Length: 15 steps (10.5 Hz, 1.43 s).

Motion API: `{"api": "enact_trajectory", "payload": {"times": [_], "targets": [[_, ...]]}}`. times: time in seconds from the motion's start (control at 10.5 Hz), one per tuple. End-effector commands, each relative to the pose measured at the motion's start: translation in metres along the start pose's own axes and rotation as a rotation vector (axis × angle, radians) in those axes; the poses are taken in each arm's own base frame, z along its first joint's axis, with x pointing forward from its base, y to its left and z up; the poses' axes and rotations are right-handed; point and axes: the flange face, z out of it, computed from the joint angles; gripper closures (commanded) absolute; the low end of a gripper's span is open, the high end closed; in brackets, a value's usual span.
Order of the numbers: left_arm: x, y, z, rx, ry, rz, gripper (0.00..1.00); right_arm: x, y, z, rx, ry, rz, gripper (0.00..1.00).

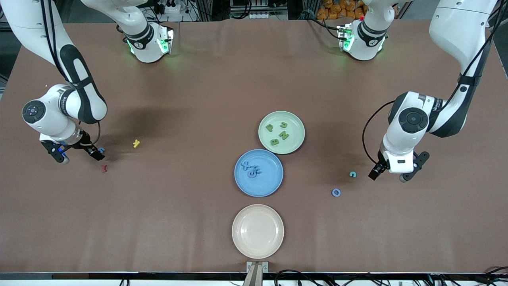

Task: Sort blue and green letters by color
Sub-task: 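Grasp the blue g with the right gripper while the left gripper withdraws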

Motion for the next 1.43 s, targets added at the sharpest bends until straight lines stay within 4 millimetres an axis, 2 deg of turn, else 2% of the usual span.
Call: {"api": "enact_trajectory", "payload": {"times": [0.0, 0.1, 0.19, 0.29, 0.38, 0.67, 0.86, 1.33], "targets": [[-0.003, -0.011, -0.010, 0.004, -0.025, 0.081, 0.00, 0.006, -0.003, 0.007, 0.002, 0.008, 0.014, 0.00], [-0.002, -0.011, -0.010, 0.003, -0.023, 0.101, 0.00, 0.006, -0.003, 0.010, -0.002, 0.006, 0.014, 0.02], [0.002, -0.015, -0.007, 0.009, -0.024, 0.123, 0.00, 0.006, -0.002, 0.012, -0.006, 0.003, 0.012, 0.08], [0.007, -0.023, -0.004, 0.019, -0.024, 0.159, 0.00, 0.007, -0.002, 0.012, -0.005, 0.004, 0.005, 0.16], [0.010, -0.029, -0.004, 0.023, -0.029, 0.190, 0.00, 0.007, 0.000, 0.012, -0.006, 0.002, 0.002, 0.31], [0.019, -0.038, -0.006, 0.023, -0.068, 0.259, 0.00, 0.006, -0.001, 0.013, -0.005, 0.000, 0.001, 0.49], [0.024, -0.043, -0.012, 0.008, -0.094, 0.282, 0.00, 0.007, 0.002, 0.014, -0.007, -0.001, 0.005, 0.54], [0.026, -0.049, -0.046, 0.005, -0.150, 0.448, 0.00, 0.006, 0.002, 0.025, 0.021, -0.016, 0.015, 0.54]]}}
